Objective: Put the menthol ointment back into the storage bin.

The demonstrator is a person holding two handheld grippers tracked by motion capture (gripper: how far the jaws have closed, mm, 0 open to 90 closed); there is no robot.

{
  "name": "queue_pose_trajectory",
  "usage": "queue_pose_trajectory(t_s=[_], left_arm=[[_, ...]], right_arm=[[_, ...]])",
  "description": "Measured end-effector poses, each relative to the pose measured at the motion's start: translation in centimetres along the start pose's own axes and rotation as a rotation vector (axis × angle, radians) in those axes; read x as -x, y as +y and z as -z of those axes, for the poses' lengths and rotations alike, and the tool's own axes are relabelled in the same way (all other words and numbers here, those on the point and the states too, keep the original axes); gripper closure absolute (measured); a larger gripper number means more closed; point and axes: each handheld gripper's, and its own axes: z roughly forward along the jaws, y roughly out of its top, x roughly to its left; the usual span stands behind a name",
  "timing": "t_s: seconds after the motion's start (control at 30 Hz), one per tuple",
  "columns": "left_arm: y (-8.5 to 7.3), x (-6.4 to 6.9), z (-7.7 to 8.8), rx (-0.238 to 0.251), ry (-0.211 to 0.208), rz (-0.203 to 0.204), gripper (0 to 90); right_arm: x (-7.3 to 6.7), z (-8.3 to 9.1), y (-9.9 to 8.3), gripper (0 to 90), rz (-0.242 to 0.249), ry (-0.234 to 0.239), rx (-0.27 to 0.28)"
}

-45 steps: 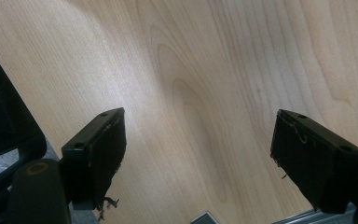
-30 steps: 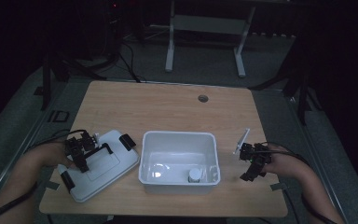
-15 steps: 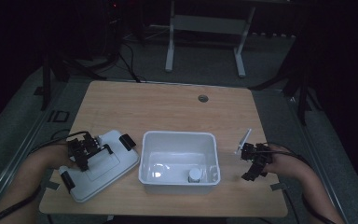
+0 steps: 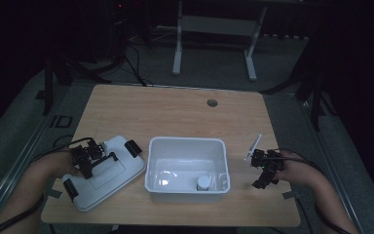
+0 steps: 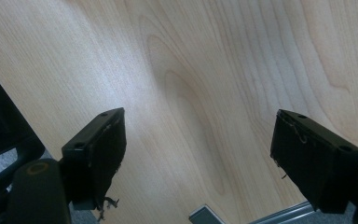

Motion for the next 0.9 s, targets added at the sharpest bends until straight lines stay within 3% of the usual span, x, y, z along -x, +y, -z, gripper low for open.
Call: queue_pose_trajectory(t_s=[0.27,0.43,0.63,0.7,0.9], left_arm=[[-0.4,-0.6,0.0,0.029,-0.041,0.015,83.5],[-0.7,-0.8,0.2,0.046,-0.069,-0.009,83.8],[-0.9,-0.8,0.8,0.043,-0.072,-0.013,83.8],[-1.1,-0.8,1.1,0.037,-0.09,-0.019,83.8],[-1.4,-0.5,2.3,0.035,-0.078,-0.027,83.8]], right_arm=[[0.0,-0.5,0.0,17.8,-0.003,0.007,-0.006],[0.1,-0.6,-0.1,17.8,-0.01,0.011,-0.005],[0.2,-0.5,-0.2,17.8,-0.014,0.006,-0.008],[0.2,-0.3,-0.3,17.8,-0.018,0.005,-0.003],[0.2,-0.4,-0.5,17.8,-0.024,0.007,-0.003]])
